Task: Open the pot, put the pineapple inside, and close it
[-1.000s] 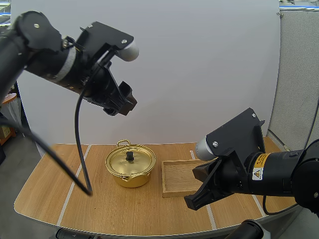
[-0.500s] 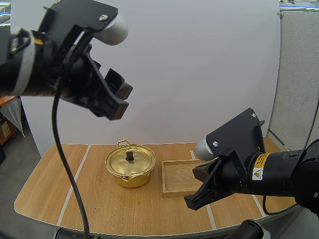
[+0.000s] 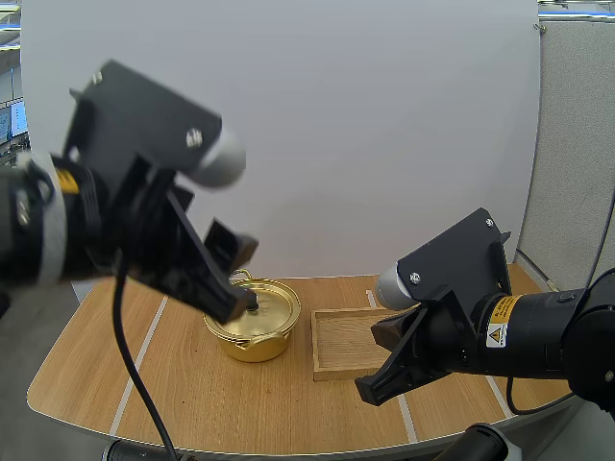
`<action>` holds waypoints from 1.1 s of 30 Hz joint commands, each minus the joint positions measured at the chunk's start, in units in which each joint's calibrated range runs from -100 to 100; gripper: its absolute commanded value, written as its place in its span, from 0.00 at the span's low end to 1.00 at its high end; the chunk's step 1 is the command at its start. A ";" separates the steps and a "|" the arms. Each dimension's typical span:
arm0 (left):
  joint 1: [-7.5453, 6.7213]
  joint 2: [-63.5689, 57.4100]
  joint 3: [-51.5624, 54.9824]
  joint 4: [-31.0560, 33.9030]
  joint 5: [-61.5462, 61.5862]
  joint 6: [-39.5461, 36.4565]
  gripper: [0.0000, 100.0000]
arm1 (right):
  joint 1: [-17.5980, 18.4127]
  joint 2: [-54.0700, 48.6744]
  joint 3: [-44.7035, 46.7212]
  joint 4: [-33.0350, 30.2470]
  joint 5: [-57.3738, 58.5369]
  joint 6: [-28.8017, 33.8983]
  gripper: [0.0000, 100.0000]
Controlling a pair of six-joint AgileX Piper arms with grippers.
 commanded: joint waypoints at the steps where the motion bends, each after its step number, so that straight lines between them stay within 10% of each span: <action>1: 0.07 -1.62 3.47 -0.06 0.00 -0.96 0.50 | 0.08 -0.27 0.16 -0.32 -0.42 0.17 0.00; 4: 0.07 -3.24 6.25 -0.06 0.00 -0.96 0.00 | 0.08 -0.27 0.16 -0.32 -0.42 0.17 0.00; 19: 0.17 -5.66 9.28 -0.06 -13.58 -10.08 0.00 | -7.02 -5.89 0.16 -0.33 -7.16 0.17 0.00; 26: 3.14 -9.30 9.28 1.43 -24.89 -15.37 0.00 | -12.48 -6.69 0.01 0.41 -15.20 0.60 0.00; 33: 3.24 -13.55 9.28 1.43 -37.85 -17.31 0.00 | -17.00 -6.69 0.15 3.25 -31.50 0.60 0.00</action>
